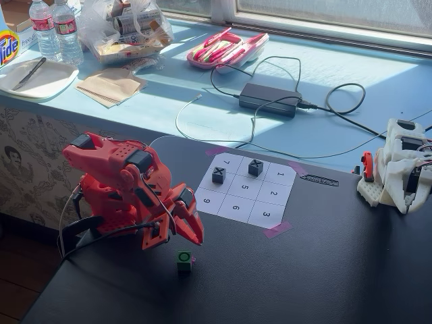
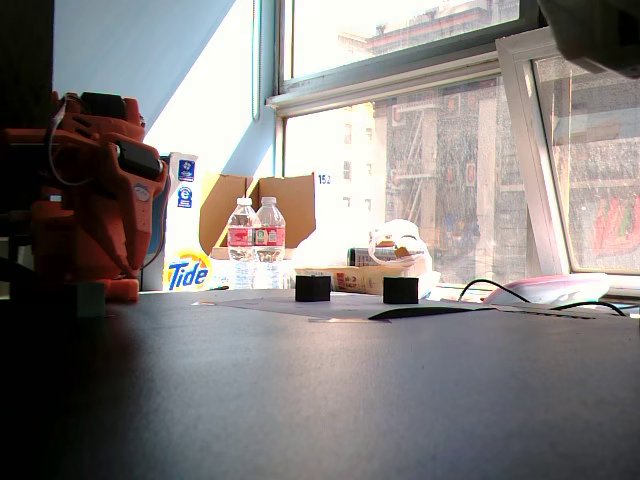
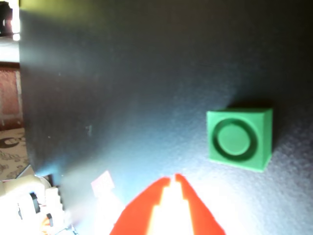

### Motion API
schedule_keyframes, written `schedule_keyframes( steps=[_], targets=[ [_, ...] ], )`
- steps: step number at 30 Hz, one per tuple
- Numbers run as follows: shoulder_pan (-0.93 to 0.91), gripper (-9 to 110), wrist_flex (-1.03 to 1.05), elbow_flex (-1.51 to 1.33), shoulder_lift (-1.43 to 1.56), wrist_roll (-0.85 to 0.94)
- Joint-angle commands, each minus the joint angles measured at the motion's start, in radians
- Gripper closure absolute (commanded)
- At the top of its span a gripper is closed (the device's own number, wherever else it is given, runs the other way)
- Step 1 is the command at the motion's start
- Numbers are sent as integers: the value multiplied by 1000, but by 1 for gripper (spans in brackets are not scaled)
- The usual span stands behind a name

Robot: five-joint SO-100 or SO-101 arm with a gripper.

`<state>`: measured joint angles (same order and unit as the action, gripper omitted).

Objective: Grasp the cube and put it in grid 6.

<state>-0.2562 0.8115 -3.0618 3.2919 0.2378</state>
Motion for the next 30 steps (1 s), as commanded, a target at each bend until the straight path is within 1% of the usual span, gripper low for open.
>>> schedule_keyframes(
  steps=[1,10,15,25,28,30],
  targets=[
    [6,101,2,-67,8,5],
    [6,101,2,-67,8,6],
    [44,101,6,-67,8,55],
    [23,100,29,-63,8,74],
    [21,100,46,-31,8,63],
    [-2,100,66,31,8,23]
  ],
)
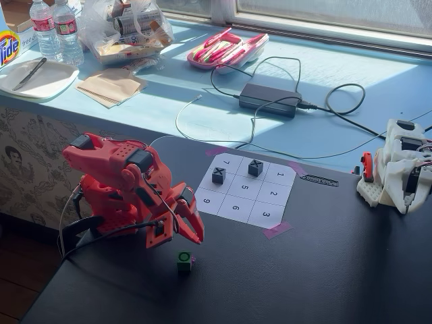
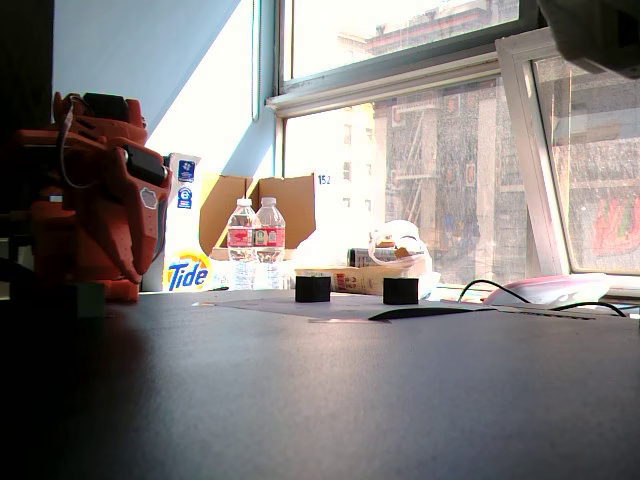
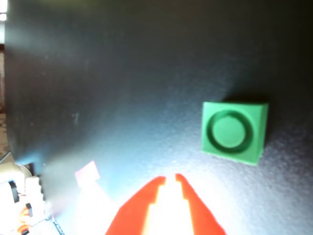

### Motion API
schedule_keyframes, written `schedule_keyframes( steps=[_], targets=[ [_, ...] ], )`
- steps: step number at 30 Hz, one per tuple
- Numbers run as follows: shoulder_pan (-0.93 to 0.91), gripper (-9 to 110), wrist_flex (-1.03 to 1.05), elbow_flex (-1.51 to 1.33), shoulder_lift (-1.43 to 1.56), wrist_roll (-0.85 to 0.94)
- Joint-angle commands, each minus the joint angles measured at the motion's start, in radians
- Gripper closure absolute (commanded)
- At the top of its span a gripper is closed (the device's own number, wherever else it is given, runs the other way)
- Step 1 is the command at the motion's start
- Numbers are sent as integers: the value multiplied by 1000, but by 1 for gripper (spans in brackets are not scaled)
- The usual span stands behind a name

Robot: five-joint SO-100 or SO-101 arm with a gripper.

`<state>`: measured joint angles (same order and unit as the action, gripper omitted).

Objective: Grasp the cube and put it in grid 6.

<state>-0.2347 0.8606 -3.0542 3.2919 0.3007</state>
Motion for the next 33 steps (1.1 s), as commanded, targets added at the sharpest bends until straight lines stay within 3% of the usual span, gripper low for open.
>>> schedule_keyframes(
  steps=[1,5,8,13,21,28,33],
  targets=[
    [-40,100,32,64,8,-72],
    [-12,99,144,258,-52,-64],
    [-28,99,222,508,-299,-69],
    [-84,88,379,746,-525,18],
    [-261,78,316,540,-514,239],
    [-285,78,156,337,-471,298],
    [-284,78,34,328,-607,318]
  ],
)
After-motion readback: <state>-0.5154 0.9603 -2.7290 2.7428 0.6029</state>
